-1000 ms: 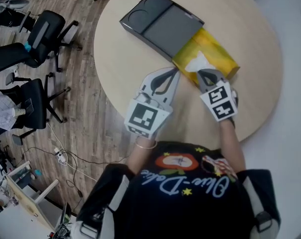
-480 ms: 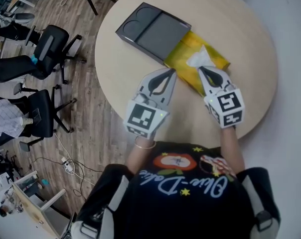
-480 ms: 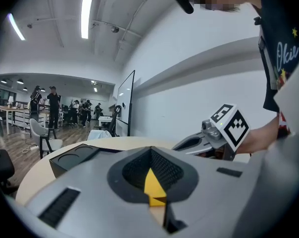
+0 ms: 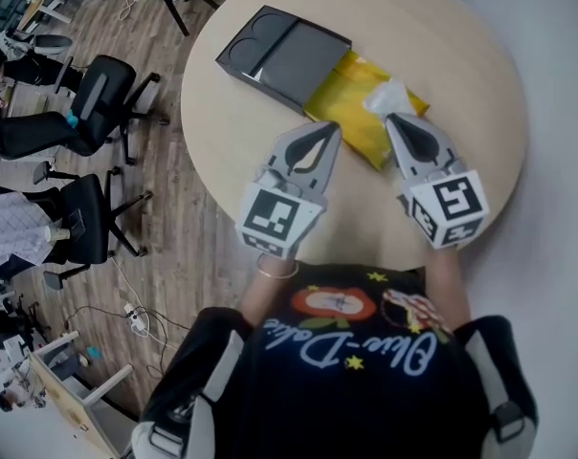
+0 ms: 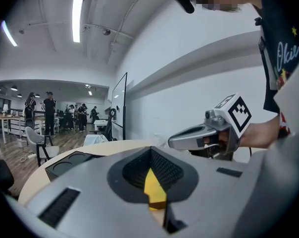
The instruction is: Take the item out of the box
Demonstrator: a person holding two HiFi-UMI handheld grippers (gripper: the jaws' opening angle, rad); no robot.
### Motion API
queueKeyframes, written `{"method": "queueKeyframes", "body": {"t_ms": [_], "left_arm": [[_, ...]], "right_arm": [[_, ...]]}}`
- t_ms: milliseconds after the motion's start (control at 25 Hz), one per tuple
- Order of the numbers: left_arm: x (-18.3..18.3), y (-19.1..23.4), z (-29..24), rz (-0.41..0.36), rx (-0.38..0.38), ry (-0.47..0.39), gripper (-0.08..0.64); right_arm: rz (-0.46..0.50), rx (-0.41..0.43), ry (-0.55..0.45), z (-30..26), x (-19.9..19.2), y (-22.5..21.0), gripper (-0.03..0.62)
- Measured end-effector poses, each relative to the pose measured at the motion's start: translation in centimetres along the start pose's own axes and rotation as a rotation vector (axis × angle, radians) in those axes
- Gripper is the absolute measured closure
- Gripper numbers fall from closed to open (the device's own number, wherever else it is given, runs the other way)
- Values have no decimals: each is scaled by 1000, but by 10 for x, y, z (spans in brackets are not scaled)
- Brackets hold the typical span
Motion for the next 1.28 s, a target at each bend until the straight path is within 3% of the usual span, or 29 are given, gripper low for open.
{"method": "queueKeyframes", "body": {"t_ms": [320,1280], "left_arm": [[7,-14,-1,-26,-18,-6,575],[8,-14,-8,-24,-36,-2,575]], "right_arm": [[-13,0,-63,23,9,0,592],[-7,11,-60,24,11,-2,592]]}}
Point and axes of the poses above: the fingertips, and each gripper's own axes: z backward along the fingers, y to its left, x out of its top, the point moved 9 cm from there along z, backward along the fingers, and after that the axes turned 6 degrees about -z, right-handed, at the moved point
